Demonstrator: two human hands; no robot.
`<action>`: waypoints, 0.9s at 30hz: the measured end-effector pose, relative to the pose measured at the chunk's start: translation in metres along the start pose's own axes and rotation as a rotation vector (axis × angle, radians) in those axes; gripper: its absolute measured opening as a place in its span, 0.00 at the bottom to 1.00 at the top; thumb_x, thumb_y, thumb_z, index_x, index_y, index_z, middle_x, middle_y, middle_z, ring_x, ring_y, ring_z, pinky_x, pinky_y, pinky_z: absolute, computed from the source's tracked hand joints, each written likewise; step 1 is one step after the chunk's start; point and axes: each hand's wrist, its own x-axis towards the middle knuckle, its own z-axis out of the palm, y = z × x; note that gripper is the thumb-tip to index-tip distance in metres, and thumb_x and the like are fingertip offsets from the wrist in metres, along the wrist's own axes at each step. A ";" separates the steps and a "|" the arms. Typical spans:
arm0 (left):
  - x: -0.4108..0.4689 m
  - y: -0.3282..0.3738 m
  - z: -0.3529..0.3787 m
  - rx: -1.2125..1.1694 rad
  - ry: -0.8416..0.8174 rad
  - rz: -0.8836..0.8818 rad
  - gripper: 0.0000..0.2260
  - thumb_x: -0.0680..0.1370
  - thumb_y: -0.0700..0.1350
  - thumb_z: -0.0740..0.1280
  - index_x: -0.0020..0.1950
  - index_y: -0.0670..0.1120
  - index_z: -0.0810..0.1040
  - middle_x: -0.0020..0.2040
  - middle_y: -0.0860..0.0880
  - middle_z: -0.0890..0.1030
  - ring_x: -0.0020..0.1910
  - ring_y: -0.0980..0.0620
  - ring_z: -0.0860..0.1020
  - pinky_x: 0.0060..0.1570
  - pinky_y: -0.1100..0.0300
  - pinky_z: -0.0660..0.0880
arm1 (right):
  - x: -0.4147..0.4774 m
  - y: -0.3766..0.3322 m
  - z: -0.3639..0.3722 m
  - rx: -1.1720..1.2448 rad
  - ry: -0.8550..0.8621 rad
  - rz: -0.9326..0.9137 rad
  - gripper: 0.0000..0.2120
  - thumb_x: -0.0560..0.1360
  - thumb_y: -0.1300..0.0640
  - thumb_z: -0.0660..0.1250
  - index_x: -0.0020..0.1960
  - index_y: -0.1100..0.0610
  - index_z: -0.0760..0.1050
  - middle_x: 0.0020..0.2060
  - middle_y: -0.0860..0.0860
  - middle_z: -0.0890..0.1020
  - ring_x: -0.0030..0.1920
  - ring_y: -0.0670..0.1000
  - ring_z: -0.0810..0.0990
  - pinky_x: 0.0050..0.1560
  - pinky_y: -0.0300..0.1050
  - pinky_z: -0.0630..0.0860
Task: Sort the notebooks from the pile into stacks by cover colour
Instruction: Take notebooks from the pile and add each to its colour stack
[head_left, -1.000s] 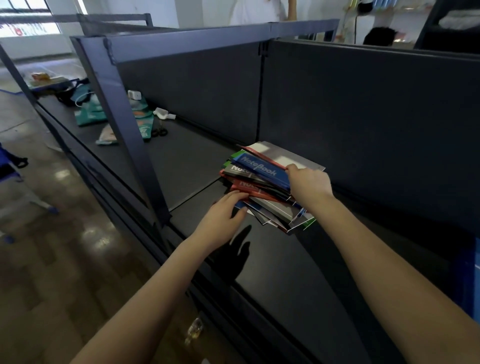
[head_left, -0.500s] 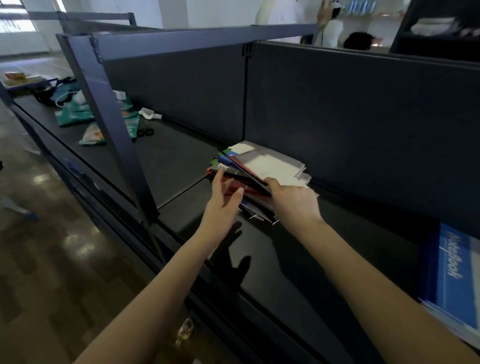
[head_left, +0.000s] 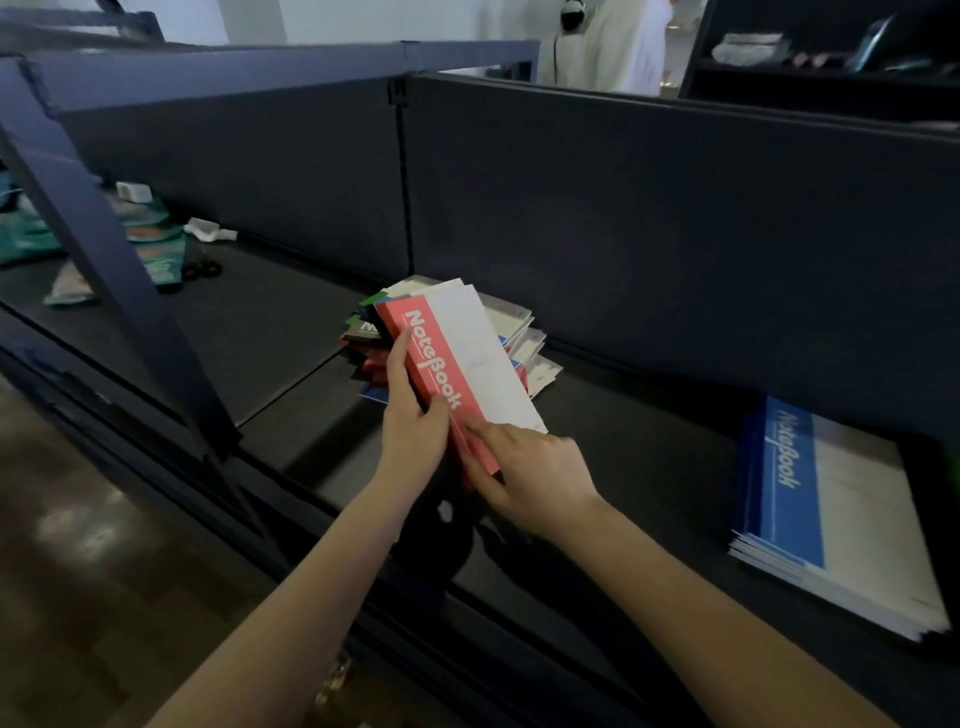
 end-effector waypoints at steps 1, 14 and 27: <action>-0.001 0.001 0.001 0.002 0.002 0.006 0.31 0.79 0.34 0.60 0.75 0.58 0.54 0.56 0.61 0.69 0.52 0.66 0.71 0.53 0.61 0.68 | -0.004 0.003 -0.001 0.026 0.010 0.032 0.26 0.77 0.40 0.48 0.66 0.50 0.73 0.53 0.47 0.82 0.47 0.53 0.83 0.37 0.47 0.76; -0.017 0.022 0.025 -0.159 -0.006 0.026 0.26 0.75 0.34 0.62 0.60 0.65 0.68 0.59 0.54 0.74 0.58 0.51 0.76 0.55 0.52 0.78 | -0.027 0.053 -0.025 0.409 0.049 0.428 0.27 0.79 0.46 0.61 0.75 0.51 0.58 0.73 0.45 0.62 0.66 0.47 0.71 0.59 0.46 0.74; -0.045 0.032 0.120 -0.198 -0.261 0.044 0.23 0.78 0.33 0.61 0.67 0.54 0.67 0.60 0.51 0.75 0.57 0.52 0.77 0.50 0.58 0.78 | -0.090 0.117 -0.069 0.820 0.300 0.822 0.24 0.76 0.53 0.68 0.69 0.52 0.63 0.53 0.45 0.77 0.48 0.44 0.77 0.36 0.31 0.72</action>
